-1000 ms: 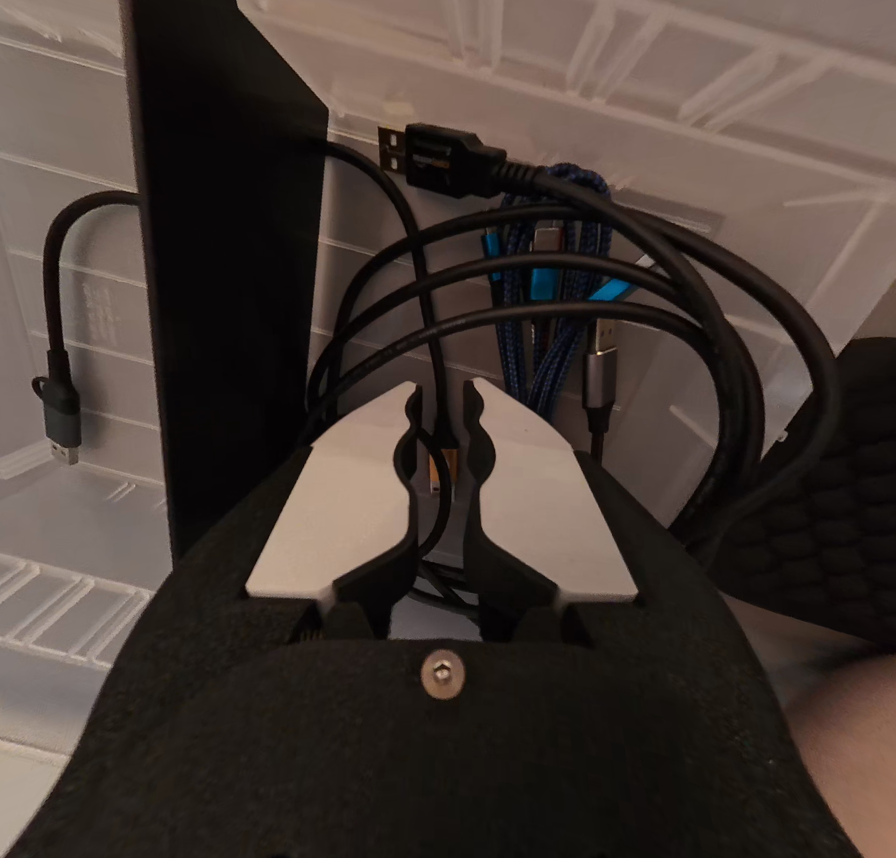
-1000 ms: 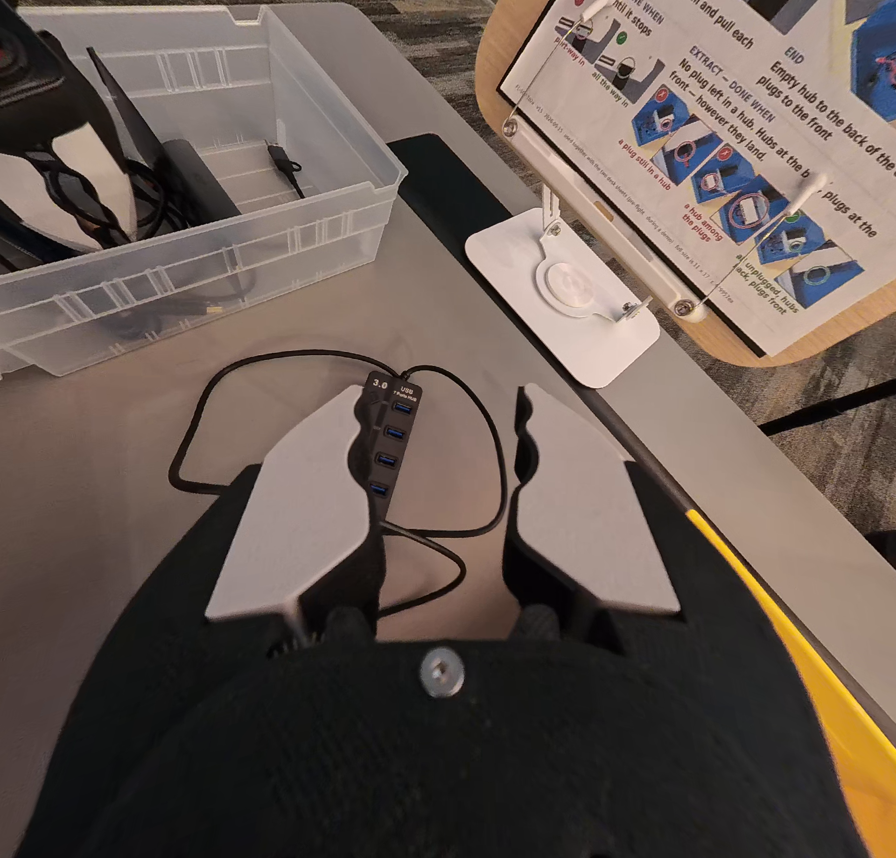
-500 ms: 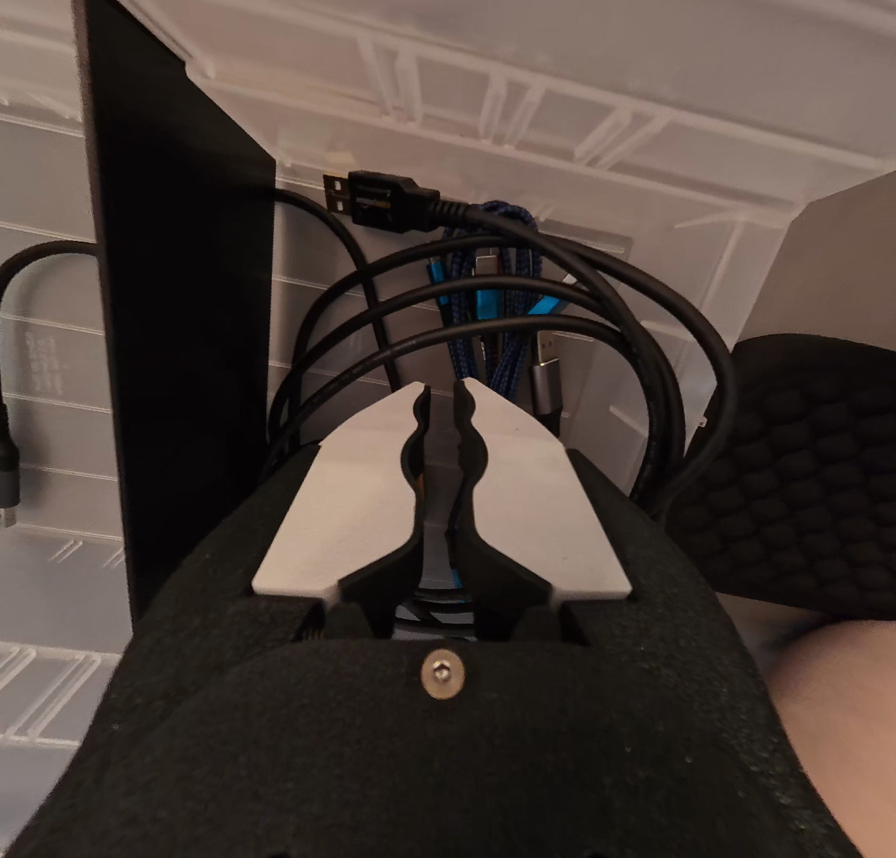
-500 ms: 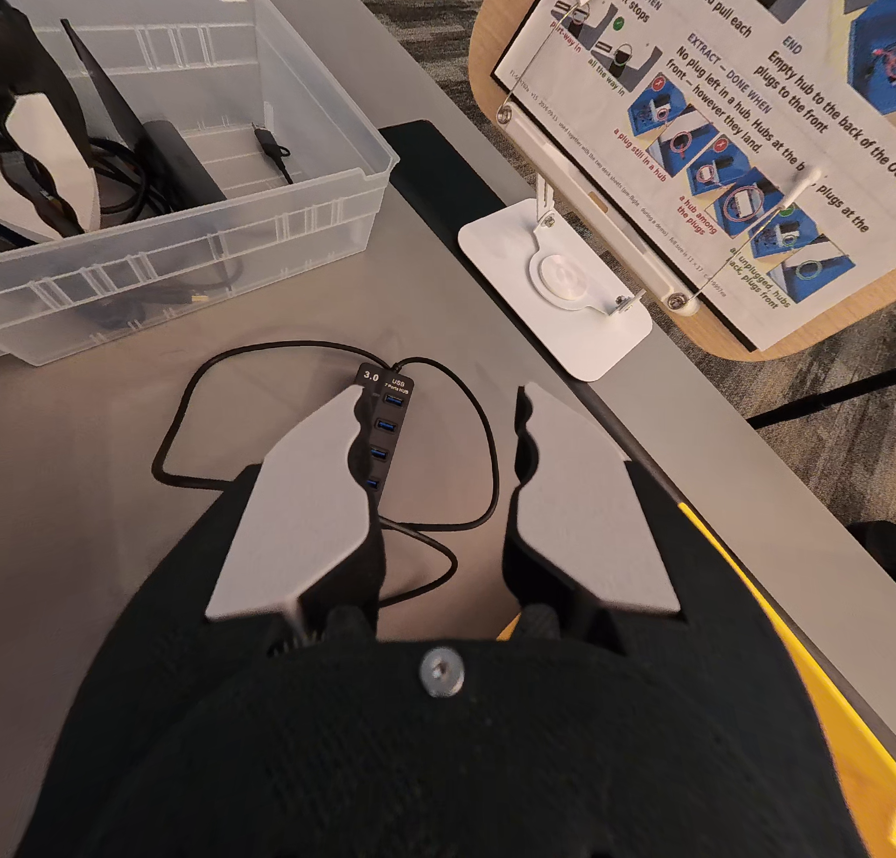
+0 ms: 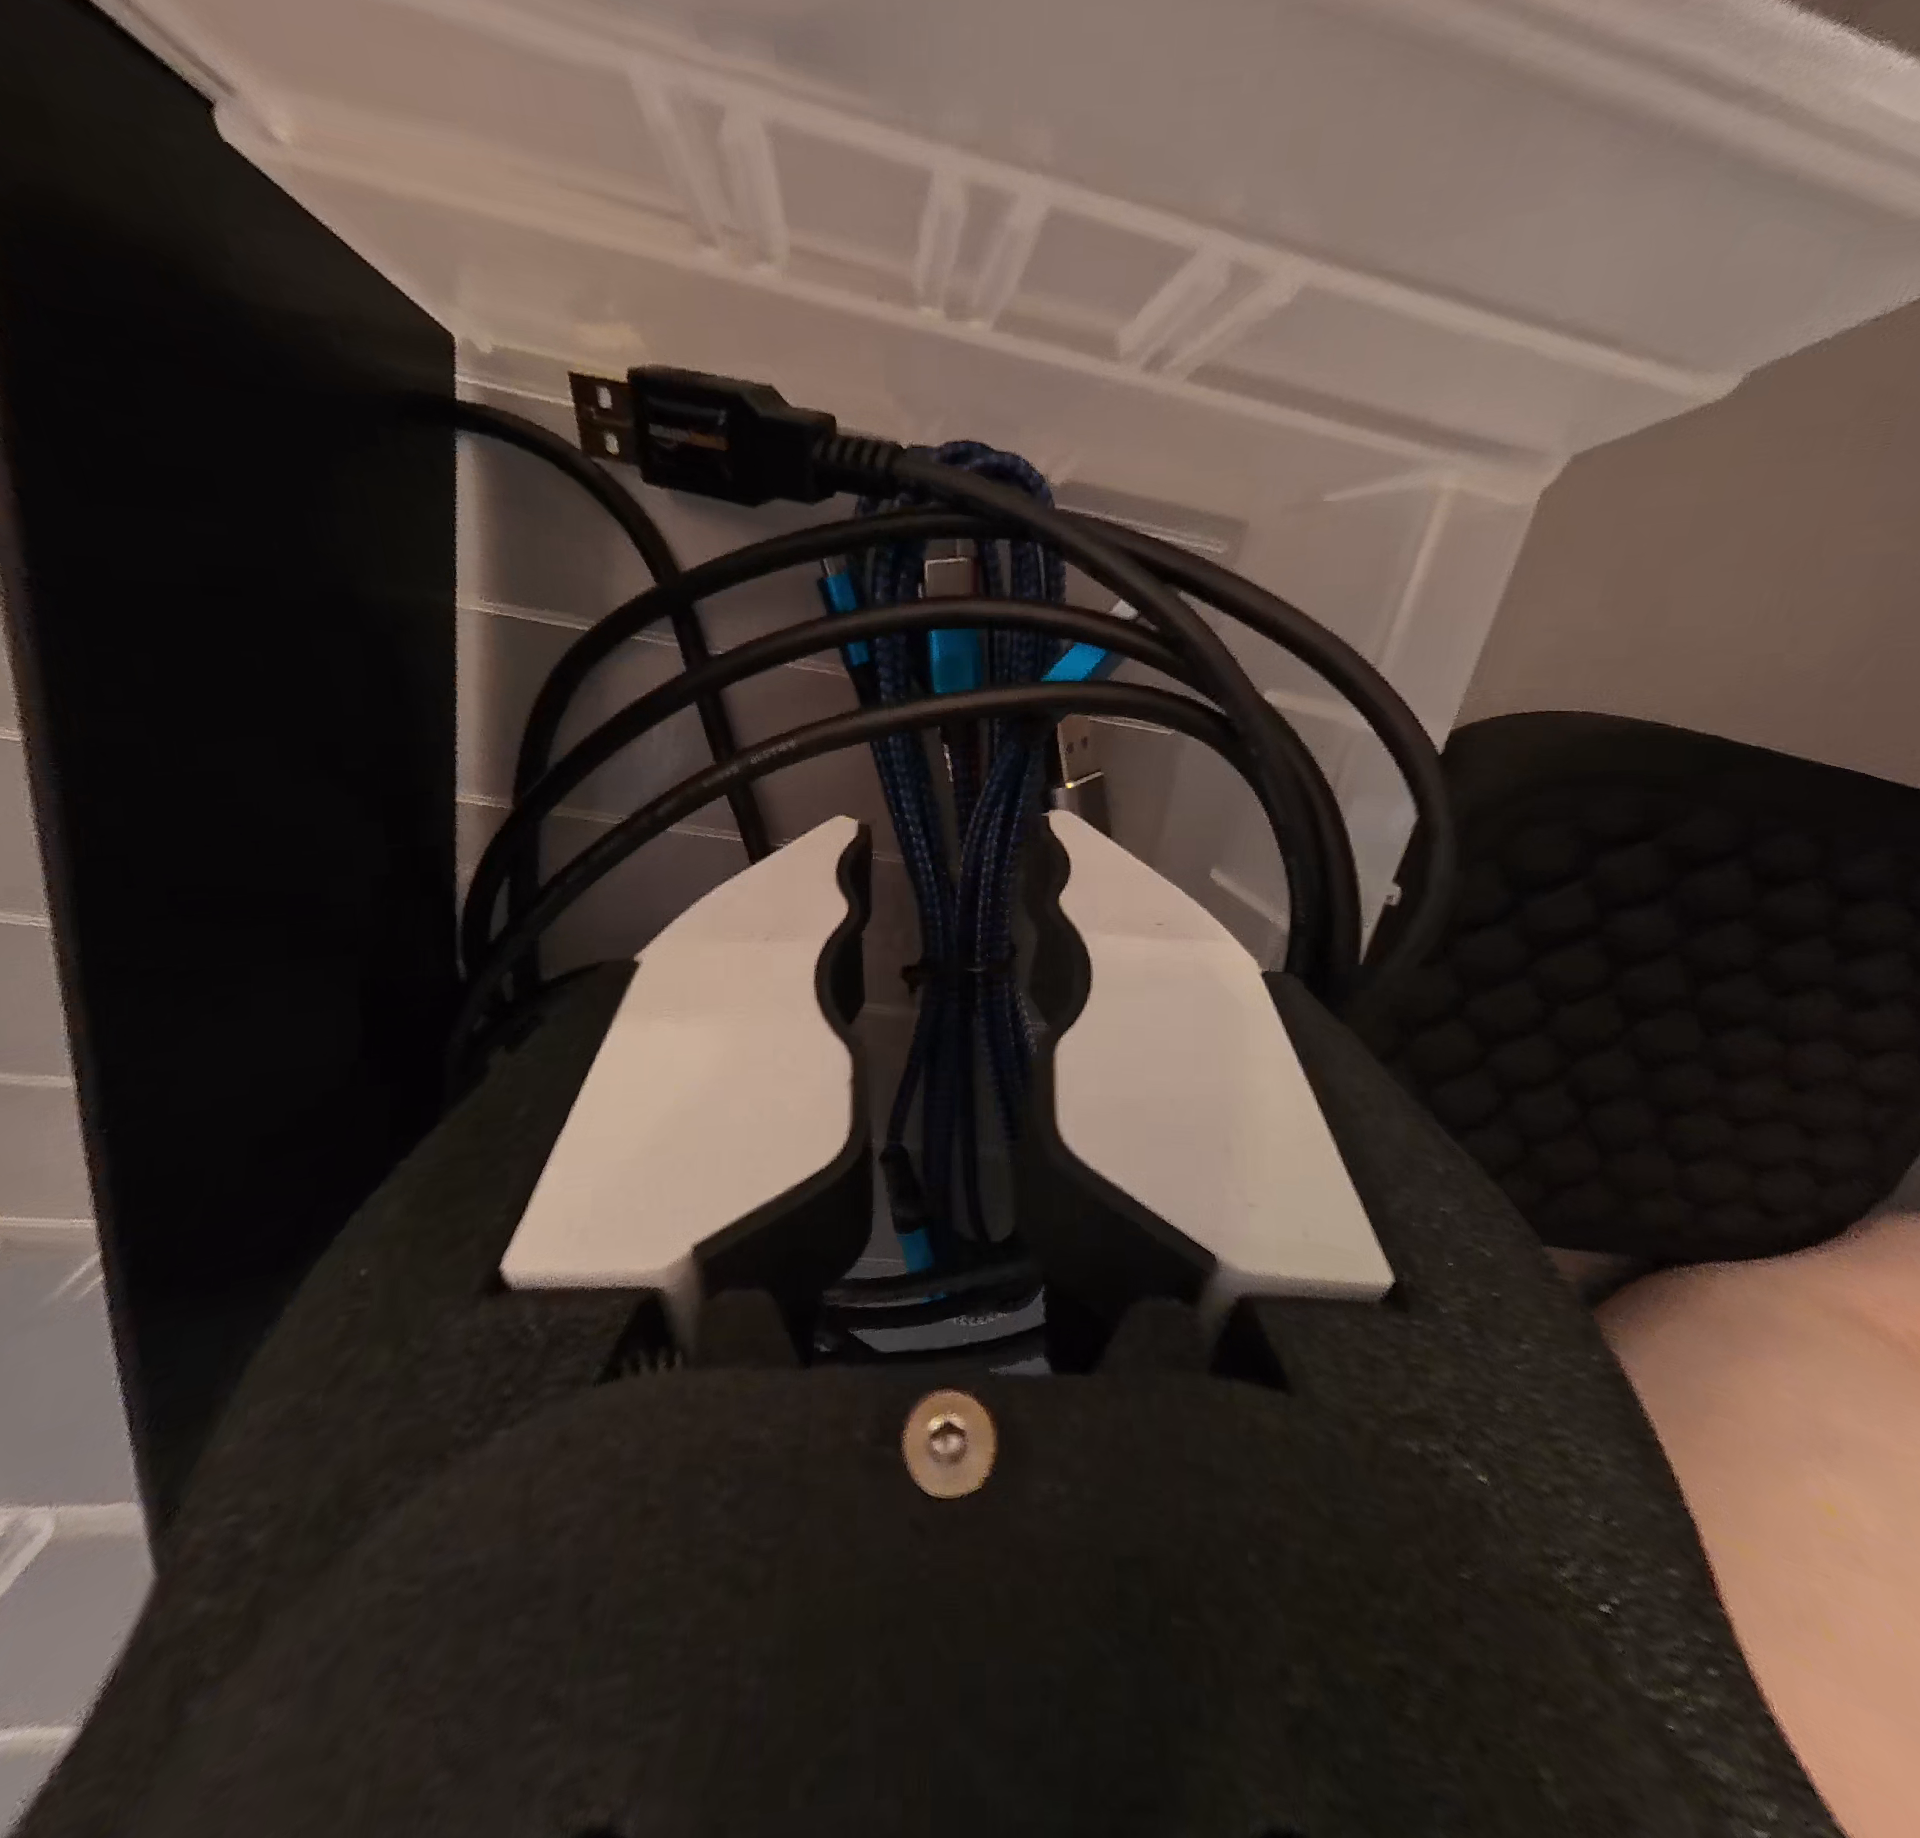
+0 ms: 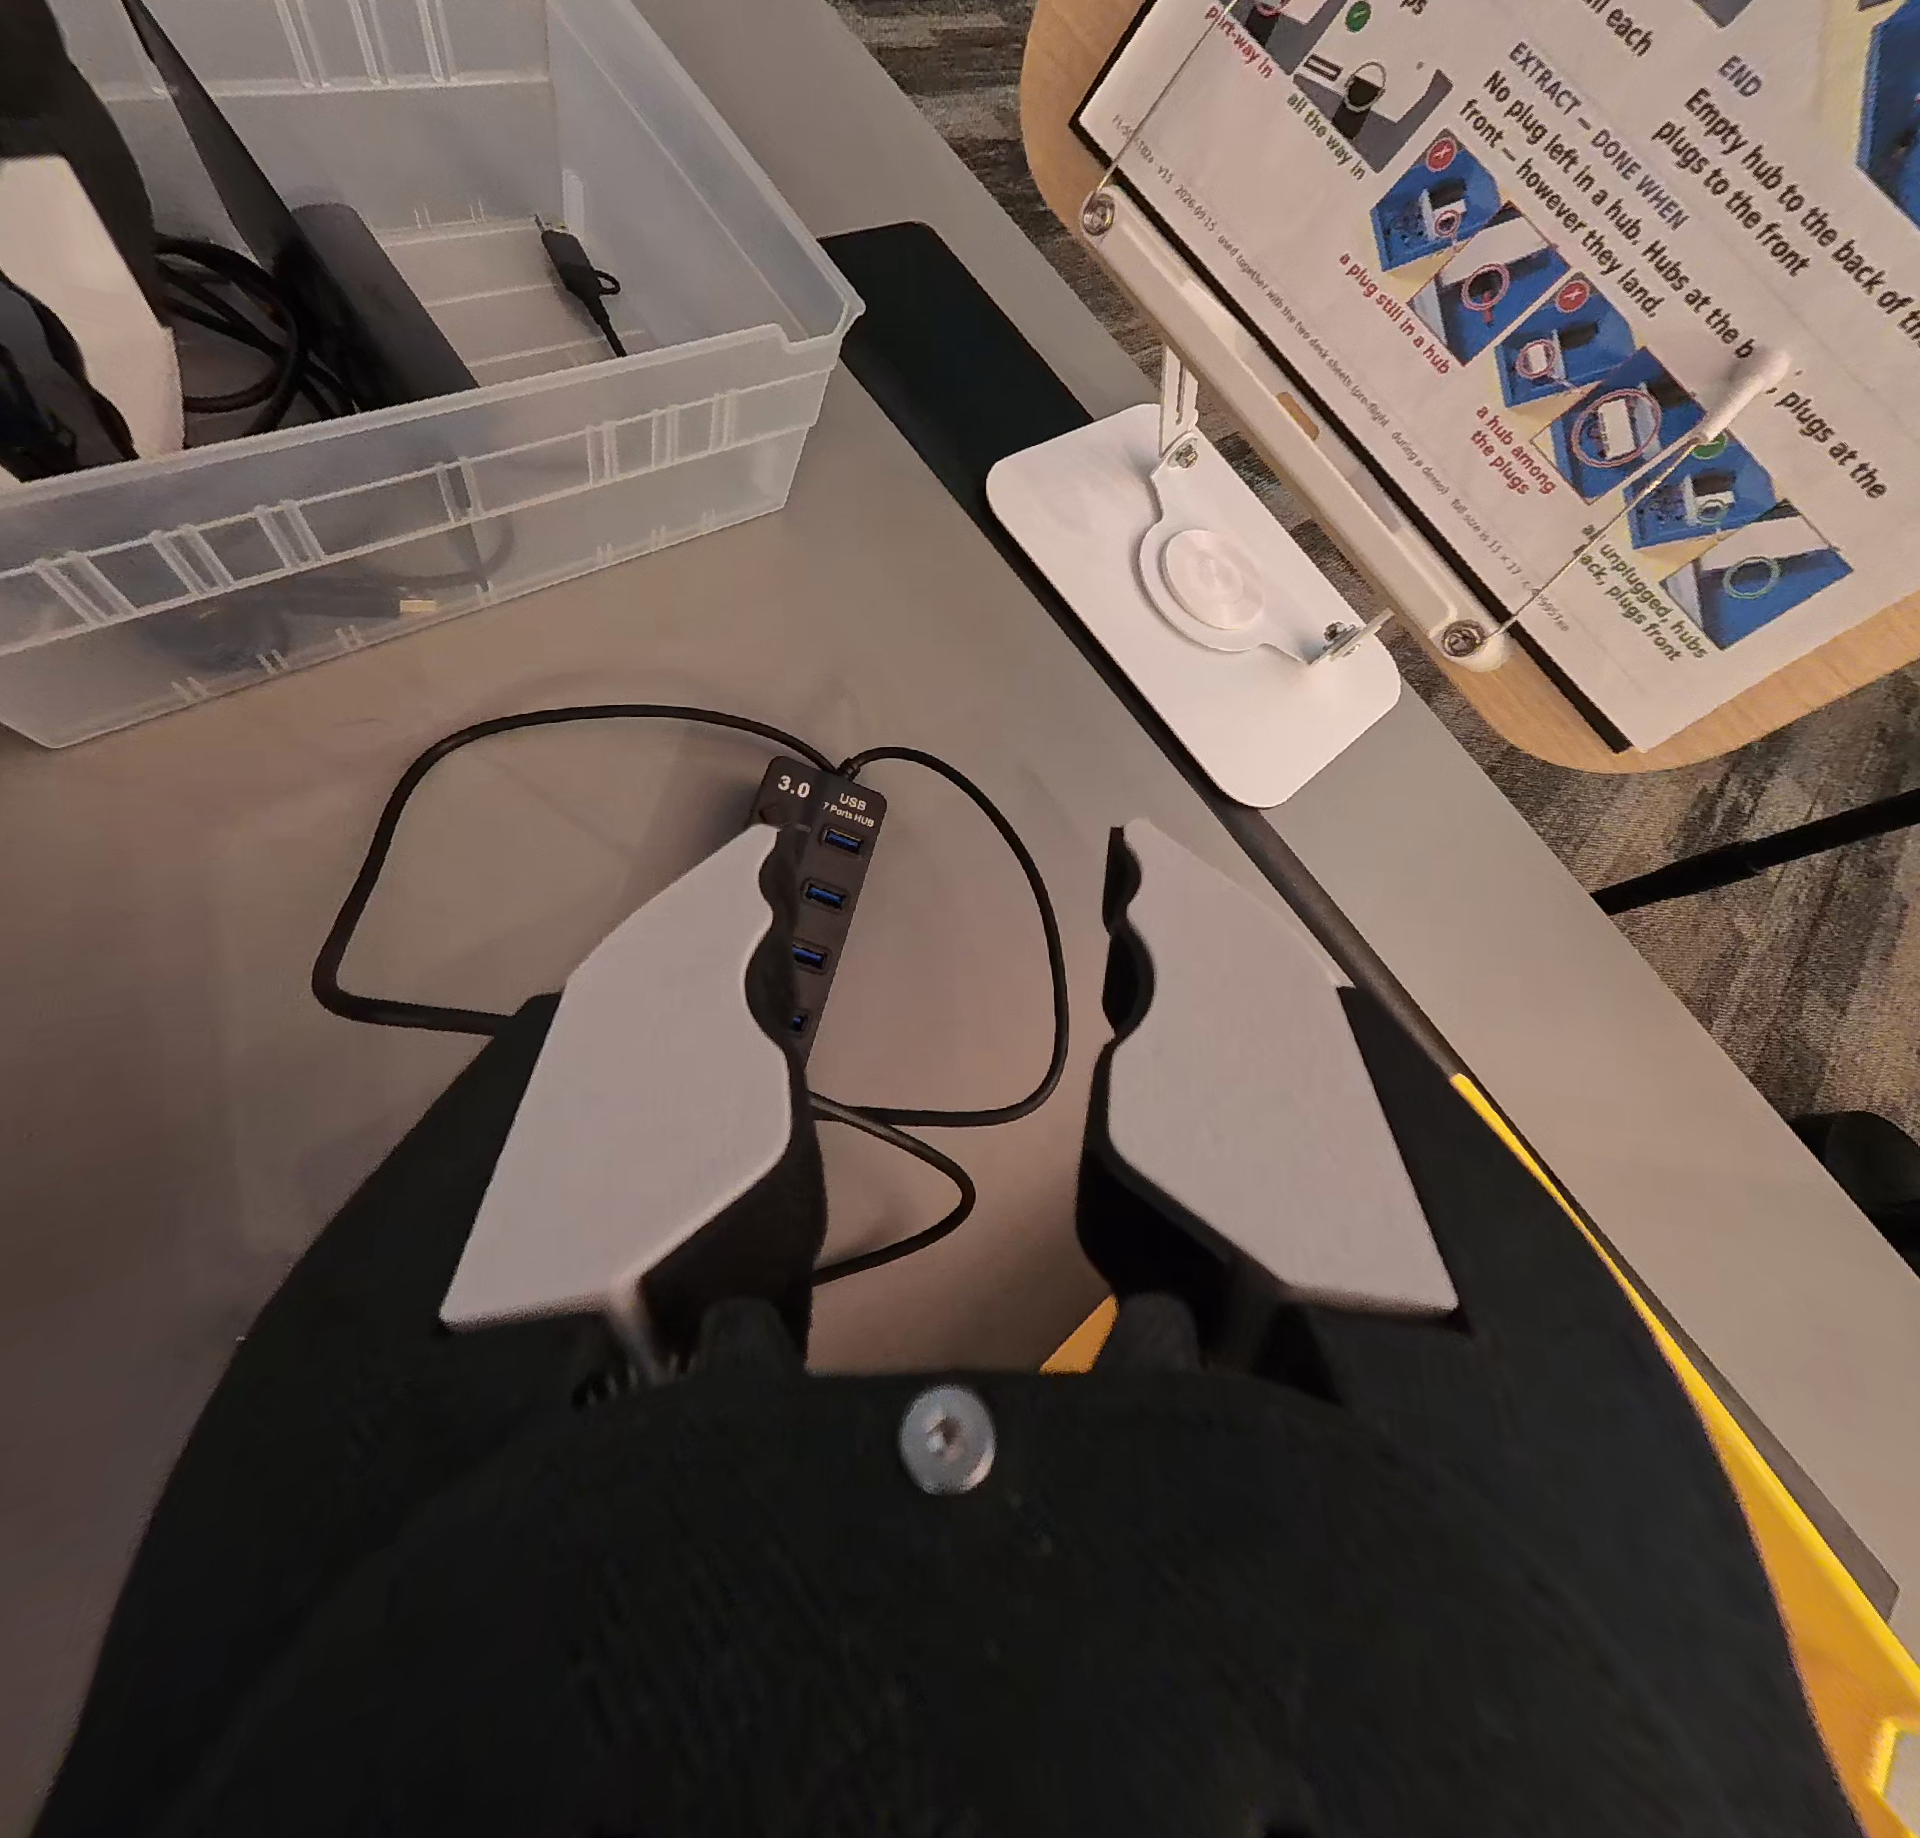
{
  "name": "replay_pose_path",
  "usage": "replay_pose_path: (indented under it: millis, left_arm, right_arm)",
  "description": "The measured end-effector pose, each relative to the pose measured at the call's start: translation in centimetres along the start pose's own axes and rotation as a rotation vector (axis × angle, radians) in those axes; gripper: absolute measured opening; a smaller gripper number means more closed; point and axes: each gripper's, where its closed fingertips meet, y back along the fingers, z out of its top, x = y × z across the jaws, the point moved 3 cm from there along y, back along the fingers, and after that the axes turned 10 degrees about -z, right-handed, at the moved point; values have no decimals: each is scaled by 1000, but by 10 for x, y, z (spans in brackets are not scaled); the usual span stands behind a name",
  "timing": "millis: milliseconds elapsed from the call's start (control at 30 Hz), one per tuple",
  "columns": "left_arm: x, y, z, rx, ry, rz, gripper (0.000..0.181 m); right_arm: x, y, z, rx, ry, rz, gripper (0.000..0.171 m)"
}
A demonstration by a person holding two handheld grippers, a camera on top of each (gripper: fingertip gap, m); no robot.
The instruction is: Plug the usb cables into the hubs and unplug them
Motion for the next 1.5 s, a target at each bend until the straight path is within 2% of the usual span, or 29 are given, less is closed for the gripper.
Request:
replay_pose_path:
  millis: [200,300,433,567,867,1267,1500]
  left_arm:
    - [4,-8,-8,58,61,-19,31]
    - [2,-9,-10,74,51,-27,21]
    - [5,-7,-9,89,41,-10,19]
    - [11,-3,-5,82,16,53,19]
    - [14,5,3,184,-21,209,15]
    - [10,35,1,16,-15,224,14]
    - [21,21,4,44,15,214,14]
  right_arm:
    - [2,0,-1,6,26,-1,58]
    - [2,-1,-2,13,39,-1,58]
    - [4,-1,-2,15,55,-1,58]
    - [4,-1,-2,16,67,-6,58]
    - [6,-3,-4,26,77,-3,58]
    - [7,-4,-6,36,88,1,58]
    - [10,-7,-8,53,102,7,58]
